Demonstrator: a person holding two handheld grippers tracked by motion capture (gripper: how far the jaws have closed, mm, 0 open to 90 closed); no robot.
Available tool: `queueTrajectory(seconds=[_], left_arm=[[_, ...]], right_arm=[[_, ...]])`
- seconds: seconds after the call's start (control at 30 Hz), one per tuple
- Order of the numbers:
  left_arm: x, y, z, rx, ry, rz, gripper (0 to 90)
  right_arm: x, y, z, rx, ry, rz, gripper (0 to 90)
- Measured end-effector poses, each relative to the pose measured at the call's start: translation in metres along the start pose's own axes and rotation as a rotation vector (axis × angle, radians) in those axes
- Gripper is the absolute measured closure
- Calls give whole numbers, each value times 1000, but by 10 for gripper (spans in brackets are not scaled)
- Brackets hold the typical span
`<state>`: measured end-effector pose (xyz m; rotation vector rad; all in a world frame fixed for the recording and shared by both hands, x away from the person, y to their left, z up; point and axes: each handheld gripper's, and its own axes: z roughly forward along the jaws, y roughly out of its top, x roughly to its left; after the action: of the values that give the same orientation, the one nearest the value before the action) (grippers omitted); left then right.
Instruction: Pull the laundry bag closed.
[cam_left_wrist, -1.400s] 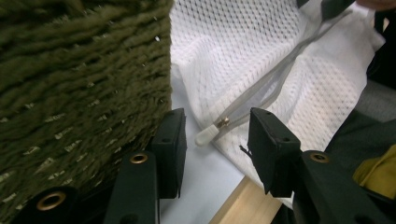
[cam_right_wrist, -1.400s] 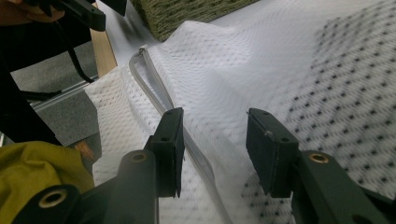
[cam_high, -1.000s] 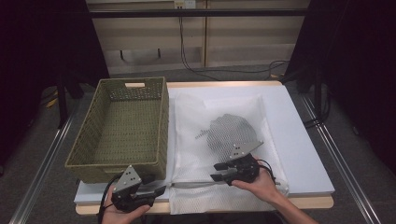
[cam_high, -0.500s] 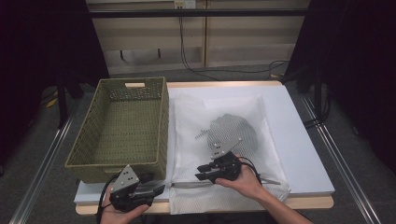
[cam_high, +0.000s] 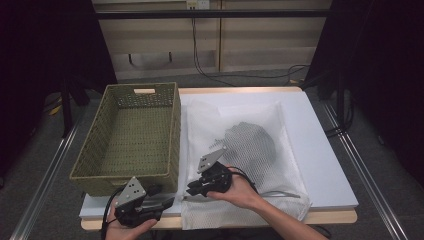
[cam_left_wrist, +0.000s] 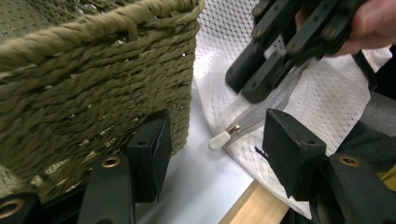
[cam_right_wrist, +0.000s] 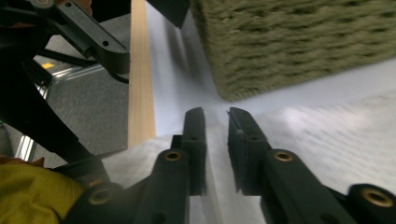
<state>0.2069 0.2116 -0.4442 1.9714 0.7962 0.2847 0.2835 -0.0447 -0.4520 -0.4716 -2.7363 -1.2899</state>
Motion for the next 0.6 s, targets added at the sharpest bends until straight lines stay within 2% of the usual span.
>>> queueTrajectory(seconds=[0.13,0.2,0.27,0.33,0.47,0.6], left_arm=[[-1,0,-1,-1,1,3,421],[-1,1,-2,-4,5,6,421],[-2,1,-1,2,6,7,419],[-1,1,0,0,2,6,419],[-1,1,-1,1,5,5,415],[-1,1,-1,0,2,7,414]], right_arm=[[3,4,17,32,1,-29,795],[3,4,23,34,17,-15,791],[4,5,27,46,12,-25,788],[4,5,30,44,29,-28,772],[6,4,37,66,15,-32,761],[4,3,42,65,5,-28,761]])
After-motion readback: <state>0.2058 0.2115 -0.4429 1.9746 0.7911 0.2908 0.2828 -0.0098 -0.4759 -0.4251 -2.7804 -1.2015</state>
